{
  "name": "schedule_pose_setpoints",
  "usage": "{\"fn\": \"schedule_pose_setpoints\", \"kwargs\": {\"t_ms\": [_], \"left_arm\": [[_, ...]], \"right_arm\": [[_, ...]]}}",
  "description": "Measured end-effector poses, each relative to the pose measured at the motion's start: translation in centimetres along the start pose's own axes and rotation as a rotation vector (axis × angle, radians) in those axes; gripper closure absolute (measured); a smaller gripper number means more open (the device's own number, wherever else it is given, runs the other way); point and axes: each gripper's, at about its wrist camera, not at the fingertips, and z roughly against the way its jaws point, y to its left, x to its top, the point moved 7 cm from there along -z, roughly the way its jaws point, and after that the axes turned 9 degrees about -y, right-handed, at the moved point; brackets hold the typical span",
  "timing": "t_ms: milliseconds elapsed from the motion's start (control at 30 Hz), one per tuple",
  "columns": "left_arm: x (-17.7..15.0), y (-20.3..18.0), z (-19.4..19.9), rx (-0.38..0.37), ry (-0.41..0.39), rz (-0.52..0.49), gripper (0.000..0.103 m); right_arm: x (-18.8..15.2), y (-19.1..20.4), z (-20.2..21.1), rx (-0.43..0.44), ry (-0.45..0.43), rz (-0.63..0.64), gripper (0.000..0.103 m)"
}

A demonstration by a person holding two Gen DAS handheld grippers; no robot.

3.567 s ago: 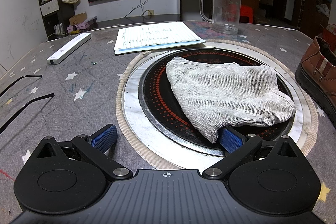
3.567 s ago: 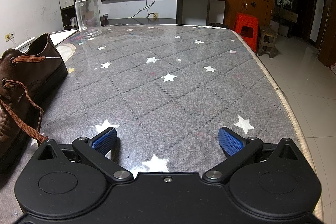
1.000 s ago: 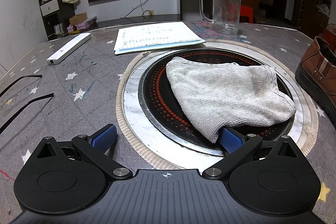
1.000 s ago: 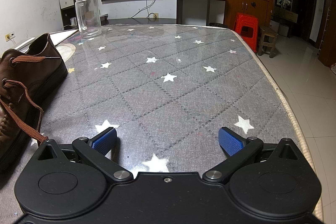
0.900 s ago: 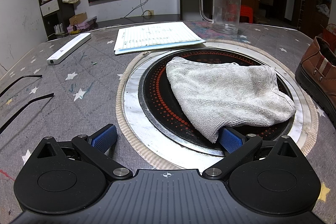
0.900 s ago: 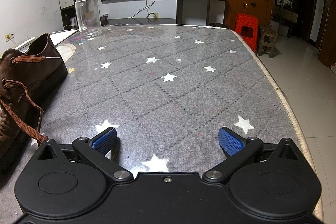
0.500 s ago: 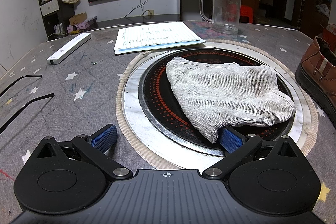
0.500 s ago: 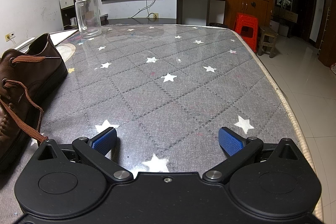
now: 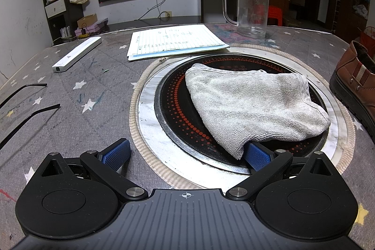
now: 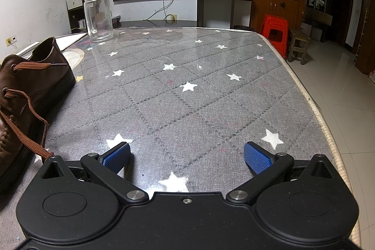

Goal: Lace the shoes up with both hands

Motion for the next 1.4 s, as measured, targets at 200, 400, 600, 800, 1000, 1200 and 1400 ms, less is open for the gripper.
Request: {"fn": "schedule_pose_setpoints", "kwargs": {"t_ms": [200, 400, 600, 800, 1000, 1200, 1400], "left_arm": [[0.03, 0.2, -0.11, 0.0, 0.0, 0.0, 0.0], [-0.01, -0.04, 0.02, 0.0, 0.0, 0.0, 0.0], [0.02, 0.11, -0.05, 0.0, 0.0, 0.0, 0.0], [-0.01, -0.06, 0.04, 0.0, 0.0, 0.0, 0.0], [0.04, 0.16, -0.07, 0.0, 0.0, 0.0, 0.0], [0.04, 0.12, -0.05, 0.0, 0.0, 0.0, 0.0], [0.05, 0.2, -0.09, 0.0, 0.0, 0.0, 0.0]], "right_arm": [[0.01, 0.01, -0.02, 0.0, 0.0, 0.0, 0.0], [0.0, 0.01, -0.01, 0.0, 0.0, 0.0, 0.0], [0.01, 0.01, -0.02, 0.0, 0.0, 0.0, 0.0], [0.01, 0.0, -0.03, 0.0, 0.0, 0.0, 0.0], [0.0, -0.01, -0.02, 0.0, 0.0, 0.0, 0.0], [0.01, 0.0, -0.03, 0.0, 0.0, 0.0, 0.0], [0.0, 0.0, -0.03, 0.0, 0.0, 0.0, 0.0]]}}
